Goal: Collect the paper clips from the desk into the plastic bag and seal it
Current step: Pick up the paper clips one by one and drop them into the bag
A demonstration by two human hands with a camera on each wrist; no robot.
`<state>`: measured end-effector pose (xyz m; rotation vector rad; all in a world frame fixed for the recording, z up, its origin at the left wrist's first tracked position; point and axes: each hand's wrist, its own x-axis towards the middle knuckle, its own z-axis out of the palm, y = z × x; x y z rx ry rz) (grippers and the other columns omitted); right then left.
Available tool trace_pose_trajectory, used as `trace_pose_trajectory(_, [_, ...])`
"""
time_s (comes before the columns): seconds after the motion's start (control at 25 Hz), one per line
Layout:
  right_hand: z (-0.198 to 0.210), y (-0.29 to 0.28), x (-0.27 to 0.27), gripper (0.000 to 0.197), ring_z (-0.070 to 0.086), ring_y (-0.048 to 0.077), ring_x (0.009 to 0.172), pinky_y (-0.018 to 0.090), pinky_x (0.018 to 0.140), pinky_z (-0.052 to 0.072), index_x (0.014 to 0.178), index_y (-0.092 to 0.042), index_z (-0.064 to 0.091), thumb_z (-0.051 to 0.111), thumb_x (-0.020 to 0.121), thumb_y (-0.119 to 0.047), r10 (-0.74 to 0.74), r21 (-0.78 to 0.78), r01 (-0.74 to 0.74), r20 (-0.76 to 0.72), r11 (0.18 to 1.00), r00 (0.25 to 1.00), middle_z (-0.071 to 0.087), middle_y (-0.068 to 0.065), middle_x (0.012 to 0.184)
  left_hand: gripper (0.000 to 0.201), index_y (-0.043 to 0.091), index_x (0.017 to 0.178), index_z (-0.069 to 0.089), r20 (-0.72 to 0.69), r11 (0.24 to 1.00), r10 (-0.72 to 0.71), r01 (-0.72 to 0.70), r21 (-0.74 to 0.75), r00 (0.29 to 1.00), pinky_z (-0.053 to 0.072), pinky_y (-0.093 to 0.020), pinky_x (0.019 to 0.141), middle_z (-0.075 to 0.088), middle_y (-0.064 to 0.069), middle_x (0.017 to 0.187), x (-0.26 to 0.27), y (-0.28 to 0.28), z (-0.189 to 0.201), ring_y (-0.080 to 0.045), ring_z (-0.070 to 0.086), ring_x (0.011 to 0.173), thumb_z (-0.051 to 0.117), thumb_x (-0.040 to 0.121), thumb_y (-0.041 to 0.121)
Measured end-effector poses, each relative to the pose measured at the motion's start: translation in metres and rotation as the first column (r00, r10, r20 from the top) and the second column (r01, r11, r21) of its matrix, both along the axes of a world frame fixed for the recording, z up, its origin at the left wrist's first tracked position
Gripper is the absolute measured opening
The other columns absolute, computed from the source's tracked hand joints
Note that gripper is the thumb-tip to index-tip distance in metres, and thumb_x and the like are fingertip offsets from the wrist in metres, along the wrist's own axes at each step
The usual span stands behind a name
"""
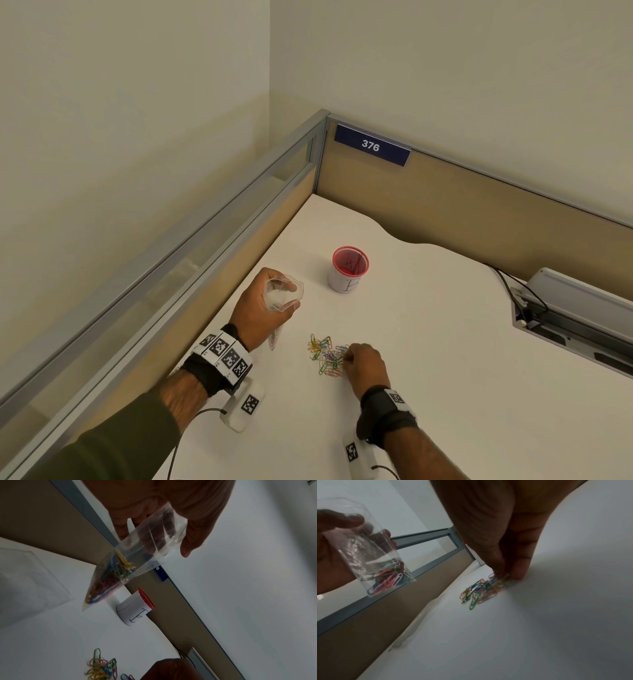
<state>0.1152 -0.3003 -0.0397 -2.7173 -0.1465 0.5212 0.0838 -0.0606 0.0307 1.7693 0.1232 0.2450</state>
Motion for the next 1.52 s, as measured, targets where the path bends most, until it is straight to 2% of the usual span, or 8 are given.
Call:
trace_pose_trajectory(0.12, [0.005,-0.002,0.008,0.022,0.059,0.023,0.098,0.031,0.084,0.049,0.106,-0.013,0.063,0.060,0.089,-0.027,0.018,0.021,-0.019,0.035,1.000,0.999,0.060,0.008,0.112,0.042,0.021,0.110,0.055,0.006,1.000,0.014,-0.014,0.020,1.000,0.051,-0.034,0.104,0.071,0.002,0.111,0.001,0.005,0.005,-0.014,0.066,0.113,0.078,0.075,0.024])
trace_pose_trajectory(0.28, [0.006,-0.004,0.004,0.067,0.041,0.022,0.116,0.036,0.095,0.046,0.127,-0.019,0.052,0.076,0.070,-0.045,0.242,-0.005,-0.242,-0.045,0.970,0.969,0.045,0.001,0.123,0.041,0.018,0.111,0.055,0.001,0.999,0.024,-0.024,0.024,1.000,0.053,-0.036,0.103,0.070,-0.001,0.112,0.002,0.007,0.003,-0.015,0.066,0.114,0.081,0.080,0.011])
trace_pose_trajectory(0.52, [-0.009,0.009,0.001,0.021,0.049,0.027,0.106,0.037,0.082,0.050,0.110,-0.013,0.061,0.055,0.092,-0.022,0.358,-0.167,-0.341,0.077,0.925,0.931,0.052,0.007,0.111,0.045,0.025,0.109,0.056,-0.005,1.000,0.019,-0.019,0.005,1.000,0.052,-0.041,0.105,0.071,0.004,0.110,0.000,0.002,0.000,-0.016,0.066,0.113,0.079,0.072,0.034])
trace_pose_trajectory(0.72, [-0.010,0.008,0.010,0.015,0.056,0.027,0.097,0.034,0.079,0.048,0.100,-0.010,0.062,0.050,0.092,-0.014,0.310,-0.171,-0.291,0.100,0.941,0.945,0.058,0.010,0.106,0.046,0.024,0.109,0.056,-0.002,1.000,0.015,-0.015,-0.009,1.000,0.051,-0.046,0.106,0.071,0.001,0.110,0.000,0.002,0.001,-0.018,0.066,0.113,0.077,0.071,0.037])
trace_pose_trajectory(0.96, [0.018,-0.012,0.025,0.011,0.065,0.023,0.087,0.031,0.081,0.053,0.091,-0.011,0.072,0.063,0.086,-0.013,0.028,0.097,-0.035,0.077,0.995,0.997,0.071,0.006,0.095,0.045,0.023,0.110,0.056,0.000,1.000,0.014,-0.014,-0.008,1.000,0.051,-0.045,0.105,0.071,0.002,0.110,0.004,0.001,0.000,-0.017,0.066,0.114,0.078,0.072,0.032])
trace_pose_trajectory(1.16, [0.093,-0.003,0.024,0.006,0.065,0.013,0.063,0.021,0.065,0.054,0.085,-0.010,0.074,0.070,0.082,-0.005,-0.154,0.537,0.069,0.115,0.841,0.981,0.071,0.003,0.078,0.043,0.020,0.110,0.056,0.003,1.000,-0.006,0.006,0.007,1.000,0.053,-0.042,0.103,0.071,0.001,0.110,0.007,-0.008,-0.001,-0.018,0.066,0.112,0.079,0.074,0.026])
trace_pose_trajectory(1.36, [0.170,0.043,0.014,0.013,0.068,0.006,0.069,0.012,0.065,0.054,0.094,-0.013,0.074,0.072,0.082,-0.011,-0.071,0.747,-0.080,0.168,0.660,0.983,0.072,-0.004,0.081,0.042,0.019,0.110,0.055,0.002,0.998,-0.015,0.015,0.054,1.000,0.053,-0.030,0.098,0.070,0.002,0.109,0.008,-0.018,0.000,-0.012,0.067,0.108,0.083,0.080,0.012])
trace_pose_trajectory(1.52, [0.176,0.074,0.009,0.013,0.066,0.009,0.081,0.017,0.073,0.055,0.096,-0.017,0.074,0.070,0.084,-0.017,0.066,0.649,-0.207,0.235,0.732,0.970,0.071,-0.003,0.091,0.041,0.021,0.111,0.054,-0.010,0.994,-0.025,0.026,0.102,1.000,0.054,-0.023,0.082,0.066,0.007,0.101,0.010,-0.022,0.001,-0.005,0.066,0.094,0.081,0.082,0.017])
